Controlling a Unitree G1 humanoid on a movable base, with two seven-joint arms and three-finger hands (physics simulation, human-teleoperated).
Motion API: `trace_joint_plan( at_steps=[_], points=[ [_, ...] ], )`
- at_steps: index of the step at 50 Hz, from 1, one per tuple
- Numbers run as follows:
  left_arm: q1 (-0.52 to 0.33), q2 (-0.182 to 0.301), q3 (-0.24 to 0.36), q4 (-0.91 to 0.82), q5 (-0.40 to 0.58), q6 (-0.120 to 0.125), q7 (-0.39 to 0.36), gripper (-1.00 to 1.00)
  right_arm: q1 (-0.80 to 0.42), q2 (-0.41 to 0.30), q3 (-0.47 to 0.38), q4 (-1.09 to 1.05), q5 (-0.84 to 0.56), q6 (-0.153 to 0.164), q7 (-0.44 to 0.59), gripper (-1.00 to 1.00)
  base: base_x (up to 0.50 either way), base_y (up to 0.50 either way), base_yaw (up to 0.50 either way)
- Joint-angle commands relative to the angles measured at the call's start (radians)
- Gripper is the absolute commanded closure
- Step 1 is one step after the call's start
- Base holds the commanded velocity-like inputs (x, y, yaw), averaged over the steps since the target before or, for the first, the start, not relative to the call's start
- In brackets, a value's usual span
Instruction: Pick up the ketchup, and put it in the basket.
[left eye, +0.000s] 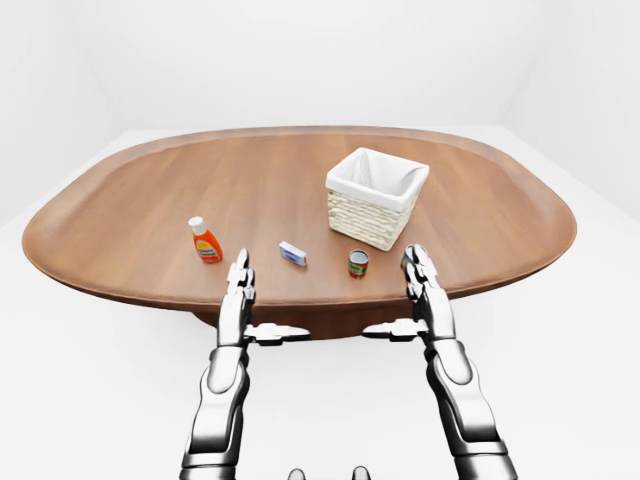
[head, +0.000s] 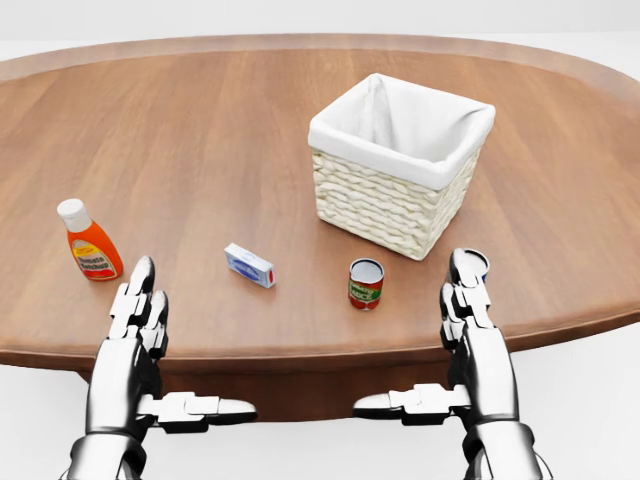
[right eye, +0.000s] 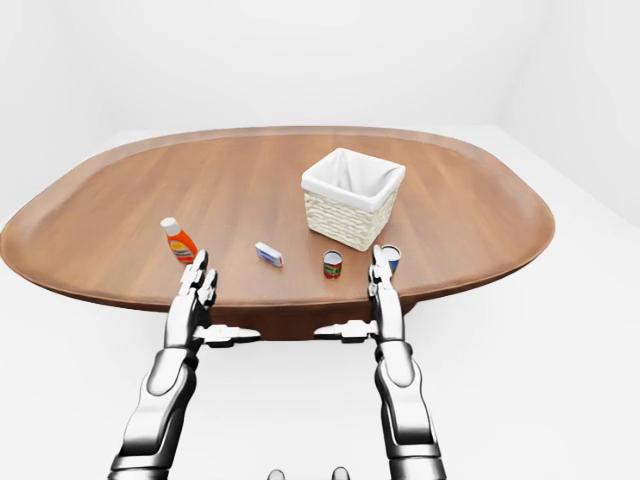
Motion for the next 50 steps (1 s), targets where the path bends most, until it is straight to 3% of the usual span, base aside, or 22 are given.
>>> trace_joint_plan(
  at_steps=[1,10,14,25,27,28,29,40,50],
  points=[
    [0.006,0.012,0.023,-0.012,-0.012,0.003,-0.024,-1.00,0.003,-0.011,-0.024,-0.006,0.014,0.005,0.021,-1.00,0.00,0.00,0.00],
    [0.000,0.012,0.025,0.007,-0.012,-0.008,-0.025,-1.00,-0.002,-0.011,-0.023,0.002,0.013,0.002,0.020,-1.00,0.00,0.00,0.00],
    [0.001,0.012,0.025,0.001,-0.013,-0.002,-0.024,-1.00,-0.001,-0.011,-0.023,-0.003,0.014,0.006,0.020,-1.00,0.00,0.00,0.00],
    [0.049,0.008,0.018,-0.138,-0.018,0.063,-0.033,-1.00,0.023,-0.008,-0.014,-0.090,0.002,0.055,0.012,-1.00,0.00,0.00,0.00],
    [0.049,0.007,0.018,-0.140,-0.018,0.063,-0.034,-1.00,0.023,-0.007,-0.014,-0.092,0.002,0.056,0.012,-1.00,0.00,0.00,0.00],
    [0.075,0.007,0.013,-0.211,-0.021,0.088,-0.038,-1.00,0.037,-0.007,-0.007,-0.139,-0.013,0.073,0.004,-1.00,0.00,0.00,0.00],
    [0.083,0.006,0.013,-0.238,-0.021,0.088,-0.039,-1.00,0.042,-0.006,-0.005,-0.160,-0.015,0.085,0.005,-1.00,0.00,0.00,0.00],
    [0.159,0.000,0.010,-0.423,-0.026,0.088,-0.060,-1.00,0.099,0.001,0.014,-0.318,-0.040,0.085,0.008,-1.00,0.00,0.00,0.00],
    [0.172,-0.002,0.017,-0.477,-0.027,0.088,-0.065,-1.00,0.113,0.003,0.016,-0.363,-0.041,0.085,0.011,-1.00,0.00,0.00,0.00]
  ],
)
